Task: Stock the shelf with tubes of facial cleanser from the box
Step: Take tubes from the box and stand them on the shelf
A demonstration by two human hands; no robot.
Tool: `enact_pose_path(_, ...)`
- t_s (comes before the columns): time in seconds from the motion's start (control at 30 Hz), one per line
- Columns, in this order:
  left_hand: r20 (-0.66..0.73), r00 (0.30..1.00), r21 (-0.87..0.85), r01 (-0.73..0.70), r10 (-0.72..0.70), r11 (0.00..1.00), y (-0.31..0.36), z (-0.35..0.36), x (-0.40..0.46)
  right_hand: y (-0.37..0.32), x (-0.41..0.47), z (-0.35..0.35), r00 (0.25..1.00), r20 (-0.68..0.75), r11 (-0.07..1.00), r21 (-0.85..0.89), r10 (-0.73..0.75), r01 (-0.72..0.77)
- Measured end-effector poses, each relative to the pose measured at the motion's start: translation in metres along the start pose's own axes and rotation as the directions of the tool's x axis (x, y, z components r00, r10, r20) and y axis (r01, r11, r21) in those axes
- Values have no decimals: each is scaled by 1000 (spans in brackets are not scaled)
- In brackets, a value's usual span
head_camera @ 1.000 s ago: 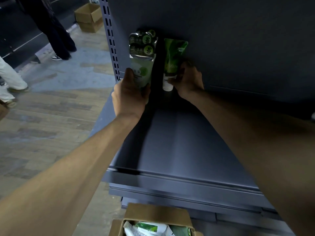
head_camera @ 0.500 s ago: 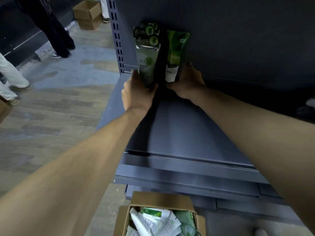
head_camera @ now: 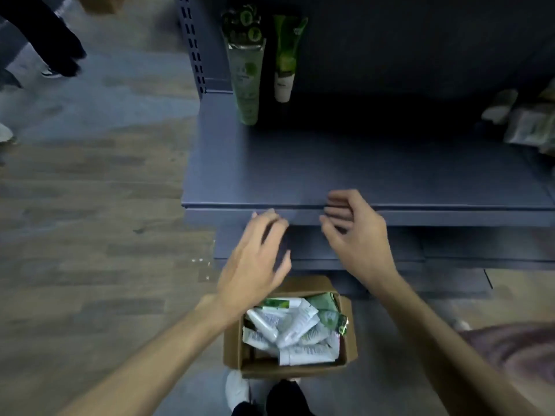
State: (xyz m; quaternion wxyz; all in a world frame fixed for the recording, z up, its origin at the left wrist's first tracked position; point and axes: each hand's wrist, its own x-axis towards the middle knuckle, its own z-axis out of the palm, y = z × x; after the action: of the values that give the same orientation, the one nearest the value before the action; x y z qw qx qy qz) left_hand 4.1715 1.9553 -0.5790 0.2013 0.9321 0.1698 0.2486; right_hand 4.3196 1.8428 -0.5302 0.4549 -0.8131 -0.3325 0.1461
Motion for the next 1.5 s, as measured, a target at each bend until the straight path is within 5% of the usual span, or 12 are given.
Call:
enact_pose_path(0.07, 188, 980, 52, -81, 70, 995, -2, 10, -28, 18, -34, 5, 997, 6, 995, -63, 75, -75)
enact_pose_path(0.17, 302, 953, 55, -18, 1, 998, -7, 20, -43, 30, -59, 13, 996, -1, 986, -140, 94, -93)
enact_pose_path(0.47, 411, 912, 80, -15, -19, 997, -25, 34, -72, 63, -92, 43, 971, -37, 964, -118, 235, -238)
enact_pose_path(0.73, 542, 832, 102, 78, -121, 992, -50, 80, -112, 126, -116, 66, 929, 71, 901, -281, 363, -331)
enact_pose_path(1.03, 659, 708, 217, 144, -254, 965, -47, 140, -152, 219, -159, 90, 771, 237, 784, -392, 592, -481)
enact_pose_path(1.5, 745, 615, 212, 148, -258, 966, -35, 263, -176, 322, -186, 113, 709, 331, 777, -372, 623, -508)
